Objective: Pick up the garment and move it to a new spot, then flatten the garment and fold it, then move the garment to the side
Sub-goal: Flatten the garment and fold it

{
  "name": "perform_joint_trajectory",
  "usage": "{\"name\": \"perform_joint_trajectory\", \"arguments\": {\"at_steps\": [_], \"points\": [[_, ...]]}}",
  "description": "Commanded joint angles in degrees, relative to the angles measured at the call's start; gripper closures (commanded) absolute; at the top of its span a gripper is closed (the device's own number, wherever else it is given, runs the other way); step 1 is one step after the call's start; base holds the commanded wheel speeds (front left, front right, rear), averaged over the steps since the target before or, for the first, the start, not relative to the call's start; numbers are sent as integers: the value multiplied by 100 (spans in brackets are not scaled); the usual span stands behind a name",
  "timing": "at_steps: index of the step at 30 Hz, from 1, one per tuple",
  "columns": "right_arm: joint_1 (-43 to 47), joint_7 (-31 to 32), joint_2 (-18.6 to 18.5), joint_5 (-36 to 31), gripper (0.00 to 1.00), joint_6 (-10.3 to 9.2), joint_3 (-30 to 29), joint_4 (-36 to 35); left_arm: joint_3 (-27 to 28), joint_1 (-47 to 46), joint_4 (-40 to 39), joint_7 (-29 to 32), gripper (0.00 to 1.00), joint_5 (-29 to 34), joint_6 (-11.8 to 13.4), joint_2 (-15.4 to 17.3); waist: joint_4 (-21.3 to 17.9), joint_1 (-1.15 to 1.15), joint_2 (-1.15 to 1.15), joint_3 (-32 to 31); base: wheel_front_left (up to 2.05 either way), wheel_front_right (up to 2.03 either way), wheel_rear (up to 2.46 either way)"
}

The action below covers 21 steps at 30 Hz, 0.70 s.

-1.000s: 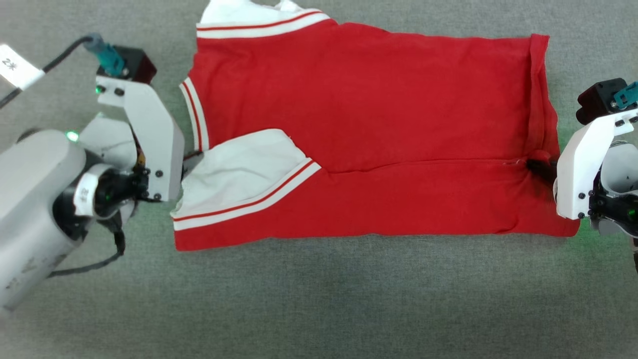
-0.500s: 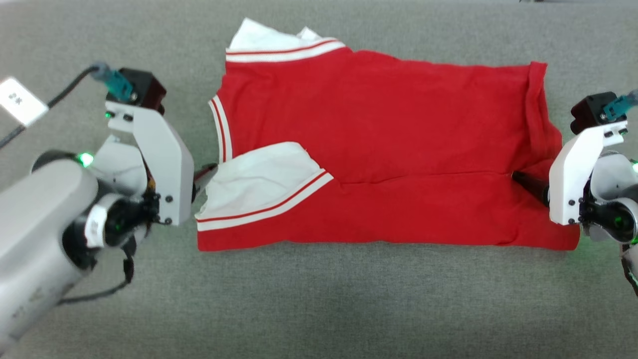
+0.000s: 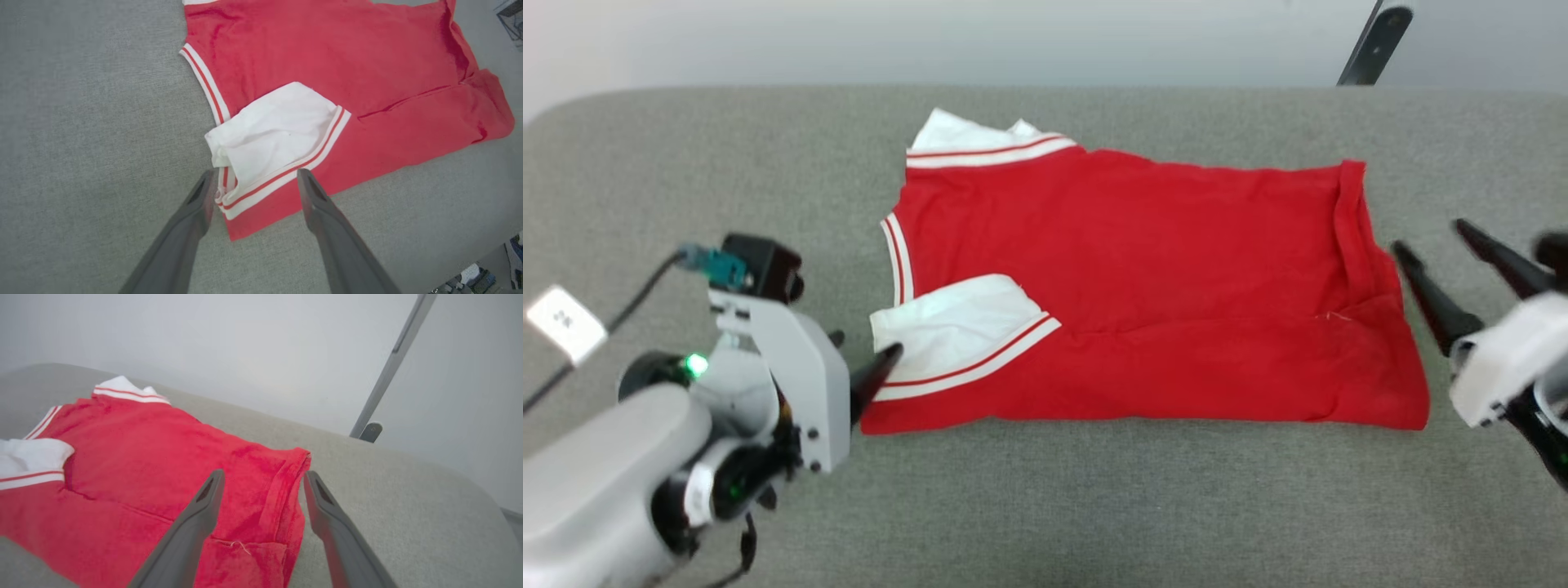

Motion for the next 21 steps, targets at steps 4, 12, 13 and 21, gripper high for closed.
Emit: {"name": "perform_joint_trajectory", "arguments": {"at_steps": [4, 12, 13, 21], "points": [[620, -988, 123, -624, 0, -9, -453, -319, 52, 331, -56, -323, 0, -43, -24, 72, -60, 0, 0, -200, 0, 0, 0], [1750, -1839, 876, -1661, 0, -8, -1239, -995, 128, 542, -17, -394, 0, -265, -69, 209, -261, 0, 0, -148, 0, 0, 0], [1839, -1832, 977, -1729, 0, -8, -1314, -1082, 131, 501, 28, -323, 0, -294, -84, 232, -303, 0, 0, -122, 0, 0, 0], [2127, -1715, 1463, -1946, 0, -8, -1558, -1615, 24, 17, 492, 636, 0, -462, -129, 220, -638, 0, 0, 253, 0, 0, 0]]}}
